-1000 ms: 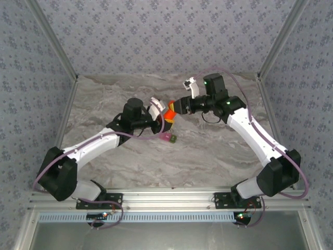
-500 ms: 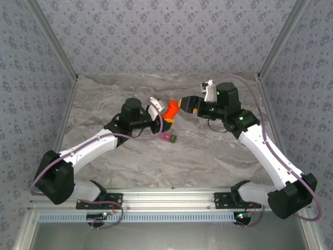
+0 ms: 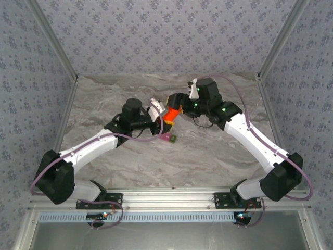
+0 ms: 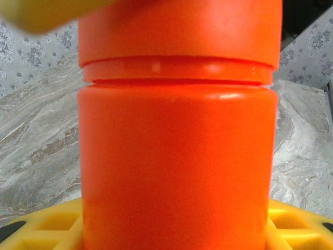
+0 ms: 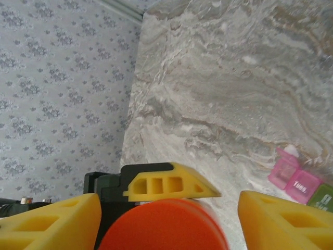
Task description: Sort the pills into containers
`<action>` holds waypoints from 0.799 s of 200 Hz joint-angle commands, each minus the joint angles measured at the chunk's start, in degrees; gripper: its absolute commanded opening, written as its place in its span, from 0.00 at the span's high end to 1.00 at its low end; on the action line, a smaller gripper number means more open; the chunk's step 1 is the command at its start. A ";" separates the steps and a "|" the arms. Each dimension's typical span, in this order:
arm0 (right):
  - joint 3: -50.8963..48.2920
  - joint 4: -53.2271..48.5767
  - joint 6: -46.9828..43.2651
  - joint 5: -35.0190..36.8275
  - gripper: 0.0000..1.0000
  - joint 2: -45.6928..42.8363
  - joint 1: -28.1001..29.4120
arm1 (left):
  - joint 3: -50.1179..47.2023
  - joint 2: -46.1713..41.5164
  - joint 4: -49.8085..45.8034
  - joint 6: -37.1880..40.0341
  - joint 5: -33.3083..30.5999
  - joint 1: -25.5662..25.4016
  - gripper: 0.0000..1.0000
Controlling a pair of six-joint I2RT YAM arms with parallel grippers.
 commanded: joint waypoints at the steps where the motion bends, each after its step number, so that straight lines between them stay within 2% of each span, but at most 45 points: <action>1: 1.49 -2.41 -0.85 0.51 0.32 0.37 0.77 | 1.98 -0.57 2.07 0.96 1.29 -0.30 1.00; 60: -1.92 -2.73 -3.18 0.65 0.62 -2.25 0.51 | 1.94 -0.49 3.05 0.16 1.31 -0.23 1.00; 75: -3.49 0.80 -8.35 -2.52 0.63 -2.05 -0.15 | 2.05 -0.63 3.57 -0.56 2.15 -0.26 1.00; 84: -3.72 3.40 -14.94 -6.14 0.63 -1.34 -0.95 | 2.28 -0.84 3.57 -0.99 2.87 -0.30 1.00; 105: -5.17 6.13 -33.84 -13.40 0.60 0.22 -1.94 | 2.38 -1.55 3.79 -2.52 4.22 -0.28 1.00; 119: -6.58 6.69 -39.59 -17.24 0.60 1.74 -3.44 | 2.03 -1.88 4.59 -3.31 4.73 -0.24 1.00; 131: -6.88 10.26 -37.17 -21.52 0.59 3.91 -6.69 | 1.67 -2.10 4.90 -3.78 4.74 -0.28 1.00; 146: -9.36 15.84 -29.88 -24.58 0.49 4.26 -8.52 | 1.59 -2.17 4.66 -3.87 4.27 -0.23 1.00; 160: -11.15 19.43 -23.53 -22.08 0.31 1.41 -8.55 | 1.50 -2.03 4.56 -3.66 3.92 -0.20 1.00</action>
